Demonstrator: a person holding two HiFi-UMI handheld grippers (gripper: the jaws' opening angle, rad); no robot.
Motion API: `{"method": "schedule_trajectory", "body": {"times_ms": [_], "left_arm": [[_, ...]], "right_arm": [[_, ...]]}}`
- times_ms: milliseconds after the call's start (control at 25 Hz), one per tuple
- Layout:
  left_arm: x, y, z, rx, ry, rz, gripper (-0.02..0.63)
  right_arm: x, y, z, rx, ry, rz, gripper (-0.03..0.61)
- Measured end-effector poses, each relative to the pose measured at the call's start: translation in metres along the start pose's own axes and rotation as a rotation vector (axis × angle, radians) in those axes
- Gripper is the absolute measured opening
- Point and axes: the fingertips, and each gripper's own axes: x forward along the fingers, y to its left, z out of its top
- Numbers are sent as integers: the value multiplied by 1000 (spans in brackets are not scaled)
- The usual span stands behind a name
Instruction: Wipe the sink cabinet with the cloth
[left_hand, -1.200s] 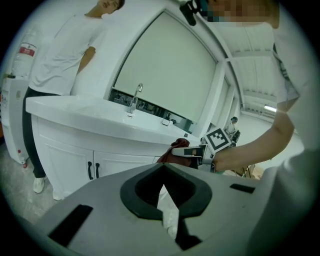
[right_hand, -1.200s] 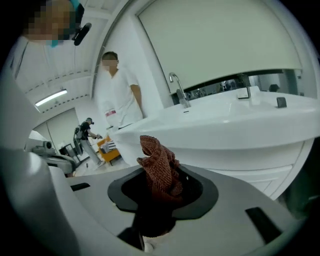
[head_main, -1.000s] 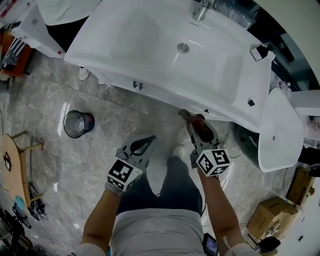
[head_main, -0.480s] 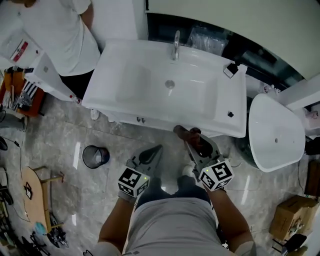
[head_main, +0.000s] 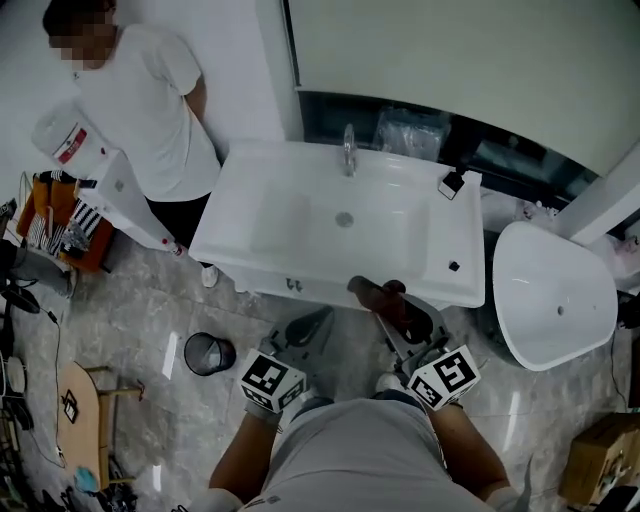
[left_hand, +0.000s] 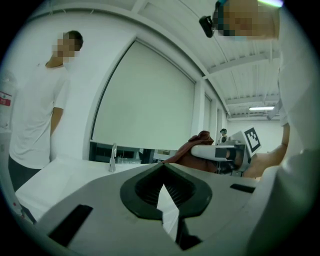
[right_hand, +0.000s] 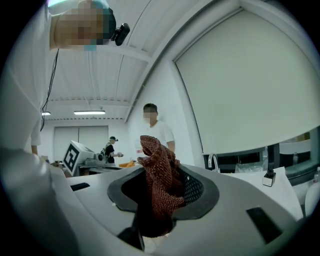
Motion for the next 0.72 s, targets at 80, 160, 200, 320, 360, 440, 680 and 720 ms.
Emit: {"method": "schedule_trajectory", "body": {"times_ms": [80, 160, 200, 320, 360, 440, 680, 720], "left_arm": [[-2, -3, 8, 6, -16, 3, 11], [-3, -4, 15, 14, -31, 12, 11], [-4, -3, 18, 16, -39, 18, 11], [-8, -2, 22, 12, -55, 34, 11], [-9, -2, 23, 13, -59, 38, 11], [-11, 0, 25, 17, -64, 46, 11], [-13, 2, 24, 12, -61, 56, 11], [-13, 2, 24, 11, -61, 57, 11]], "right_arm": [[-3, 1, 7, 0, -16, -1, 135], [-2, 0, 13, -10, -38, -5, 135], [-1, -2, 16, -13, -48, -7, 135], [0, -4, 19, -23, -58, -8, 135], [1, -4, 19, -24, -58, -8, 134], [2, -3, 19, -26, -57, -6, 133], [4, 3, 17, -26, -48, 5, 133], [4, 3, 16, -25, -43, 3, 134]]}}
